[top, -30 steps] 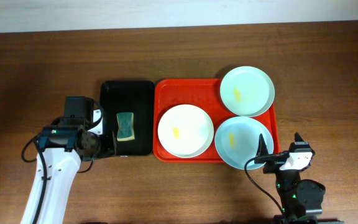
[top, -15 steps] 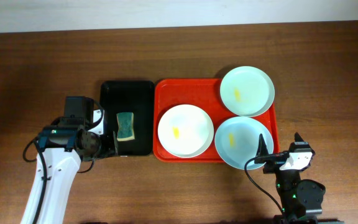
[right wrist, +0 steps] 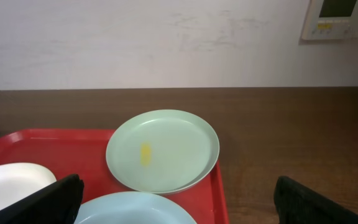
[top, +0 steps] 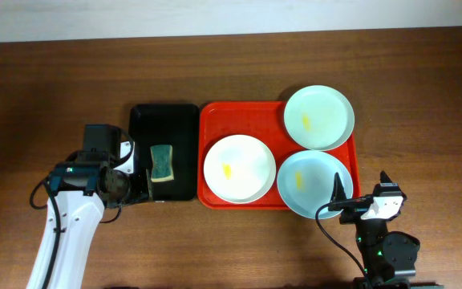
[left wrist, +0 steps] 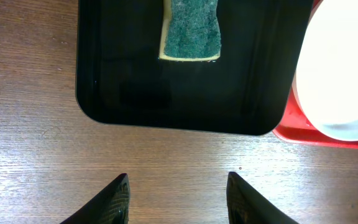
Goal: Clean dirty plates on tray and stack at the side
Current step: 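Move the left gripper forward over the black tray toward the sponge, then lower the open left gripper down onto the green sponge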
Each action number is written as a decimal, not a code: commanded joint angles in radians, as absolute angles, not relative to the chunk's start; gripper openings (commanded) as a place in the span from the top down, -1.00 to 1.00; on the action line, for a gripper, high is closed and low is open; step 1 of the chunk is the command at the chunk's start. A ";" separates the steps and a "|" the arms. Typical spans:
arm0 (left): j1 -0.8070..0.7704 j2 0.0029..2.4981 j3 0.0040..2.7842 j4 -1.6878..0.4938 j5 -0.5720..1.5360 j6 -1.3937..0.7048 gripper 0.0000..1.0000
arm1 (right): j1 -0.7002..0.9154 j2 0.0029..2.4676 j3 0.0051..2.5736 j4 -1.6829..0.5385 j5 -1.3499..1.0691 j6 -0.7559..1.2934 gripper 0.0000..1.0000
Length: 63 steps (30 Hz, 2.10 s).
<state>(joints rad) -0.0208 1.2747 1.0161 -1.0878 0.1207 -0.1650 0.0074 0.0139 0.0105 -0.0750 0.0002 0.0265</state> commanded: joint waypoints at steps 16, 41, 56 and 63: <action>-0.025 1.279 1.010 -1.056 0.131 -0.170 0.02 | 0.013 0.008 0.006 -0.081 0.012 0.035 -0.97; -0.025 1.388 1.319 -1.238 0.007 -0.171 0.27 | 0.013 0.008 0.006 -0.081 0.012 0.035 -0.97; -0.025 1.498 1.317 -1.209 0.048 -0.170 0.10 | 0.013 0.008 0.006 -0.081 0.012 0.035 -0.97; -0.033 1.498 1.285 -1.205 0.048 -0.170 0.40 | 0.013 0.008 0.006 -0.081 0.012 0.035 -0.97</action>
